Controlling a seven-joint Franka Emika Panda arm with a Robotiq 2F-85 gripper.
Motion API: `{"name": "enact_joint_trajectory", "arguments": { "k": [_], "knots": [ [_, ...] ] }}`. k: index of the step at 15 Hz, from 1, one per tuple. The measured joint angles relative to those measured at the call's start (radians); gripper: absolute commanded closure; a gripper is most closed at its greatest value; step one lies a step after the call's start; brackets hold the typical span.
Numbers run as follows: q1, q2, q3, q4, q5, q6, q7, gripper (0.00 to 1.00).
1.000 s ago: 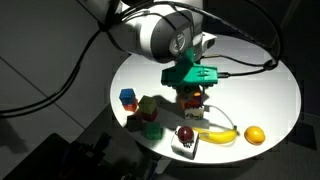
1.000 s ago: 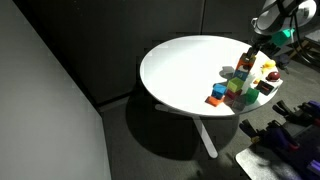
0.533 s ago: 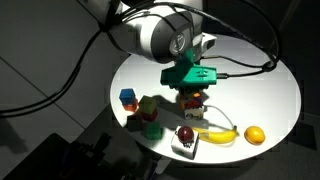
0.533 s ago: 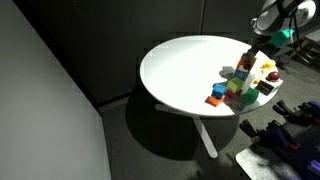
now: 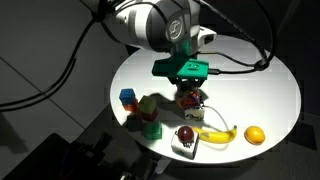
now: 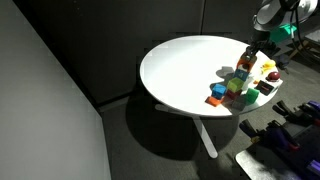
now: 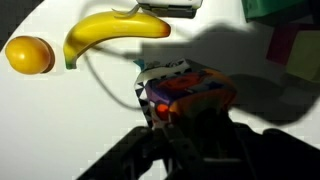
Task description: Pick up the block with six on it and put it on the table
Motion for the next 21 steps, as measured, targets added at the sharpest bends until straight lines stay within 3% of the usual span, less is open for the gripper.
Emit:
{"name": "enact_joint_trajectory", "arguments": {
  "k": [11, 21],
  "knots": [
    [0.099, -0.047, 0.018, 0.029, 0.009, -0.056, 0.191, 0.92],
    [0.128, 0.045, 0.073, 0.152, 0.1, -0.089, 0.21, 0.92]
  ]
}}
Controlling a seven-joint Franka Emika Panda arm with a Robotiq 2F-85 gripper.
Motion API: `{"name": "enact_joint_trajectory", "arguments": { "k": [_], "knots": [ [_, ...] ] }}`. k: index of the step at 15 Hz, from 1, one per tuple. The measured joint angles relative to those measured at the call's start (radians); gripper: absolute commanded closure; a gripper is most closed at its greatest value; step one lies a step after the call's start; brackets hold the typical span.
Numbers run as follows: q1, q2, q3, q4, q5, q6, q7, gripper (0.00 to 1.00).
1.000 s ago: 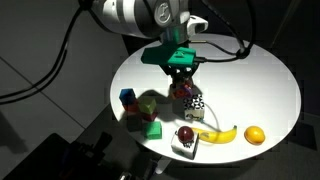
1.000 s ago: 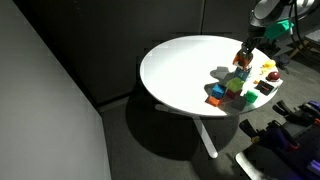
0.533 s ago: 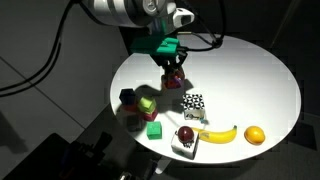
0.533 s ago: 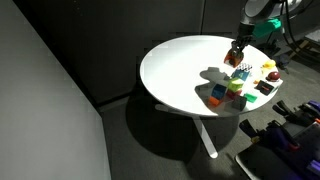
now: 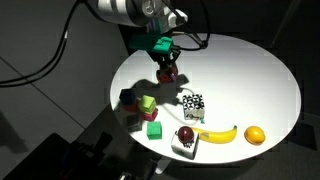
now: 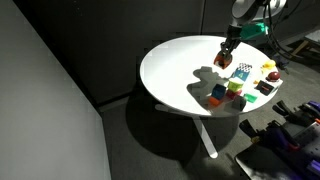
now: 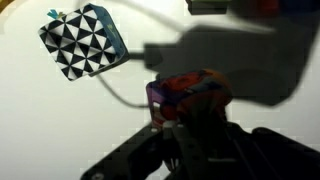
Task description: Pick up the block with six on it and put it on the table
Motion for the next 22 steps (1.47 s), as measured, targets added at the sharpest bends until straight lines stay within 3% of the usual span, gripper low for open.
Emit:
{"name": "enact_joint_trajectory", "arguments": {
  "k": [14, 21, 22],
  "knots": [
    [-0.059, 0.193, 0.098, 0.134, 0.101, 0.003, -0.119, 0.92],
    [-0.05, 0.258, 0.077, 0.151, 0.102, 0.053, -0.067, 0.91],
    [-0.045, 0.264, 0.073, 0.152, 0.102, 0.062, -0.056, 0.59]
  ]
}}
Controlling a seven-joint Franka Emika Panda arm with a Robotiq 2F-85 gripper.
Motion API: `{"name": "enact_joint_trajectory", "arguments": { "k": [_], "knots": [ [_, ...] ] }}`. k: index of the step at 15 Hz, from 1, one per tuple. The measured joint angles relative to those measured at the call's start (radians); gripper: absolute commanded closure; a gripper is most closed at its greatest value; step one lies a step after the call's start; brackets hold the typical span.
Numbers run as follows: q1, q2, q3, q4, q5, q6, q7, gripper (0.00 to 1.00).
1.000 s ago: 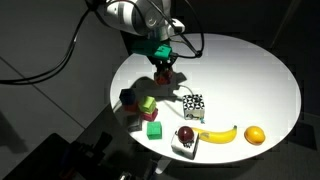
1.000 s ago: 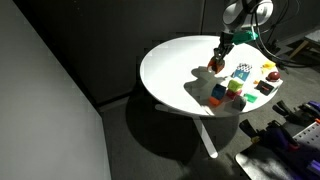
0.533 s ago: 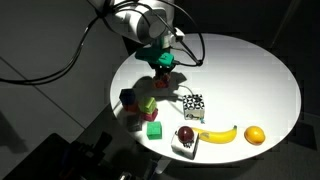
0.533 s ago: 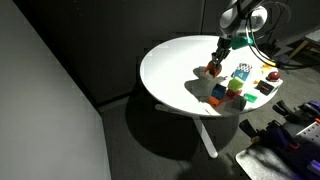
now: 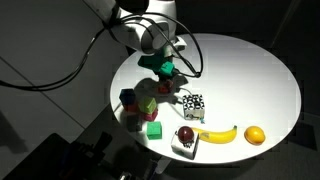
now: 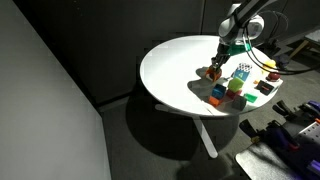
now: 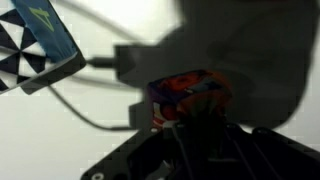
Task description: Pick up the block with six on it and put it on the table
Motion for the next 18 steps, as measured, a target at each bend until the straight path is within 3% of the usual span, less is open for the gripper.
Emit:
{"name": "enact_joint_trajectory", "arguments": {
  "k": [3, 8, 18],
  "knots": [
    [0.017, 0.014, -0.015, 0.002, -0.001, 0.01, 0.031, 0.45],
    [0.032, 0.015, -0.026, 0.002, -0.001, 0.006, 0.059, 0.03],
    [0.042, -0.081, -0.031, -0.01, -0.001, -0.054, 0.138, 0.0]
  ]
}}
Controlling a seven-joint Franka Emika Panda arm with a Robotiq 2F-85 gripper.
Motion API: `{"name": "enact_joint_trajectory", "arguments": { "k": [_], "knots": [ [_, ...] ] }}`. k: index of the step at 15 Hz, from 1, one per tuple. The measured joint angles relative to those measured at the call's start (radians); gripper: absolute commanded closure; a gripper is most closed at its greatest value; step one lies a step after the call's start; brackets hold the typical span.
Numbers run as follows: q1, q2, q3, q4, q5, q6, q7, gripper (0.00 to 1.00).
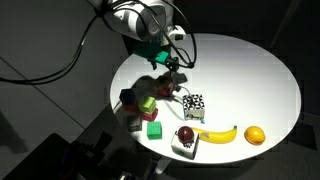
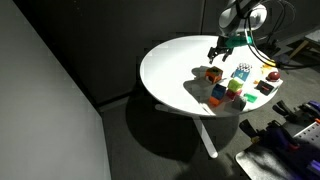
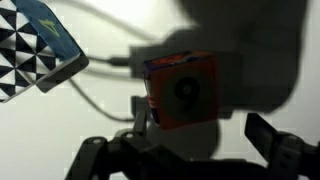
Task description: Pick up the block with six on it and put it on the table
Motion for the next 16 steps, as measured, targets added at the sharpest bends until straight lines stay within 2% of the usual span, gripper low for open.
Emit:
{"name": "enact_joint_trajectory", "arguments": {
  "k": [6, 16],
  "knots": [
    [0.02, -0.084, -0.039, -0.03, -0.01, -0.057, 0.052, 0.0],
    [0.05, -0.264, -0.086, -0.121, -0.128, -0.214, 0.099, 0.0]
  ]
}}
